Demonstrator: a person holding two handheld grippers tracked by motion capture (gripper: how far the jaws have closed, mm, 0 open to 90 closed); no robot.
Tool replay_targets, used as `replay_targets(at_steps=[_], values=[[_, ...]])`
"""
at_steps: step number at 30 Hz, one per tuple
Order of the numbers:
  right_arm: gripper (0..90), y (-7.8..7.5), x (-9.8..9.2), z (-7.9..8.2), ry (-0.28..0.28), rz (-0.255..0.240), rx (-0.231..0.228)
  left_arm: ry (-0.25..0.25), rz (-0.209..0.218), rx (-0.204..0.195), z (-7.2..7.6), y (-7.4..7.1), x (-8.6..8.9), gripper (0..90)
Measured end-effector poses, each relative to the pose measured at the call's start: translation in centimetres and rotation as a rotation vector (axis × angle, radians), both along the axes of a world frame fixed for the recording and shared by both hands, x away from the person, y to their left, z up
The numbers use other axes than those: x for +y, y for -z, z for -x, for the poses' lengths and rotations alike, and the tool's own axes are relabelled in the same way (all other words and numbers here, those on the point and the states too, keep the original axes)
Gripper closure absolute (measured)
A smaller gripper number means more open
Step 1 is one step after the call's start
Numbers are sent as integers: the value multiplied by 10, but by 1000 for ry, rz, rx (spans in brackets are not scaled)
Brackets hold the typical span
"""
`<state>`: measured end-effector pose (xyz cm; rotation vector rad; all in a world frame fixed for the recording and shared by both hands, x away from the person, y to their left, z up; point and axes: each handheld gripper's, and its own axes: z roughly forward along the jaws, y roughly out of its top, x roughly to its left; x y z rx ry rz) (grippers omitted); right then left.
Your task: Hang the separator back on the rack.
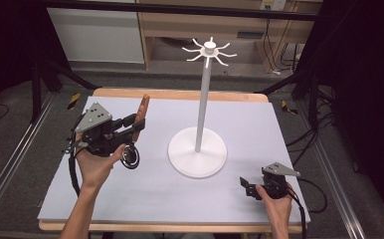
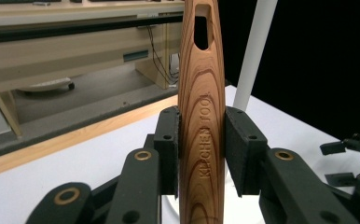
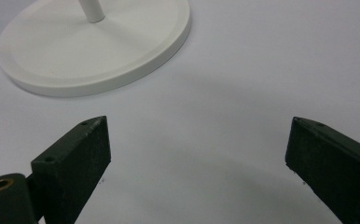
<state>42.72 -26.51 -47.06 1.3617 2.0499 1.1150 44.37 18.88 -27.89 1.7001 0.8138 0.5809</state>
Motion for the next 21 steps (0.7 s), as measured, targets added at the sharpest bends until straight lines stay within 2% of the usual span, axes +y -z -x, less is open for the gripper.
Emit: replay_targets(at_steps=[2,4,15,21], values=[[72,1,-1,-1,-4,3,-3,0,-10,-11,0,-5,-4,673],[71,0,-1,-1,0,3,-4,1,1,-18,0,-7,-8,673],[70,1,-2,-2,5,7,3,21,-6,-55,0,-20,-25,673],[71,1,-3,-3,6,4,-2,26,2,-51,-3,-23,-27,673]])
